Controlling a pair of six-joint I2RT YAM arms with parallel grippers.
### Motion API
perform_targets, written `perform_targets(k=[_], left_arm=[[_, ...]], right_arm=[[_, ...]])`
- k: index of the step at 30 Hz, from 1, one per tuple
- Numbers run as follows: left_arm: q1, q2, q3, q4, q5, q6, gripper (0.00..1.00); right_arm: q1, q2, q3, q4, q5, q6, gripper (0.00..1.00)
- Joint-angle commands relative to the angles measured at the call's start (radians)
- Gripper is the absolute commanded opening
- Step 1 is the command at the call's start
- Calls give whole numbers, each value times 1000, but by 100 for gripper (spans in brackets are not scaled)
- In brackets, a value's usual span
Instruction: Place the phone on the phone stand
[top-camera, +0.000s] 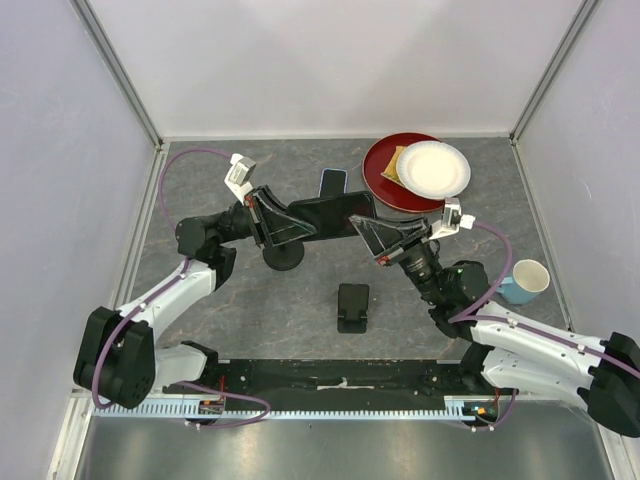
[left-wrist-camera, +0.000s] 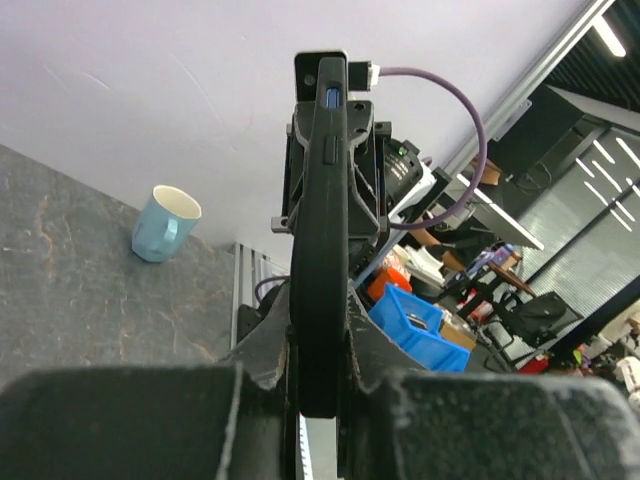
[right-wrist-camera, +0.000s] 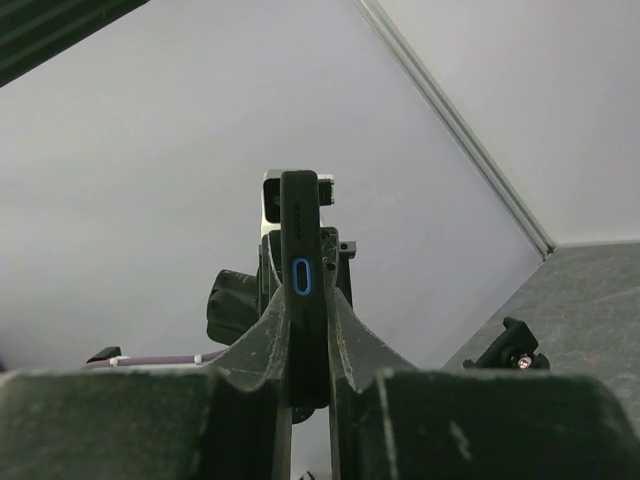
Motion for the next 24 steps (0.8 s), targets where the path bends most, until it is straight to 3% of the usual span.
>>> perform_targets(k=[1, 3, 4, 7, 12, 16, 20, 22, 24], left_arm=[[-4, -23, 37, 205, 51, 35, 2], [-7, -46, 39, 124, 60, 101, 2], [-7, -57, 43, 75, 68, 133, 2], [-10, -103, 68, -166, 68, 285, 2], [-13, -147, 131, -476, 93, 505, 2], [-16, -131, 184, -541, 206, 530, 2], [-37, -123, 207, -603, 266, 574, 2], [-59, -129, 227, -661, 301, 652, 2], [-100, -144, 247, -824, 314, 788, 2]], right_arm=[[1, -18, 56, -17, -39, 2, 8], [1, -54, 93, -176, -39, -31, 36], [1, -83, 127, -368, -33, -80, 61], [-1, -117, 222, -768, 10, -198, 91], [-13, -130, 340, -1163, -137, -375, 98], [-14, -140, 434, -1295, -301, -462, 98], [-16, -160, 504, -1387, -370, -541, 95], [-16, -159, 559, -1463, -375, -582, 92], [-16, -153, 592, -1527, -407, -602, 88]])
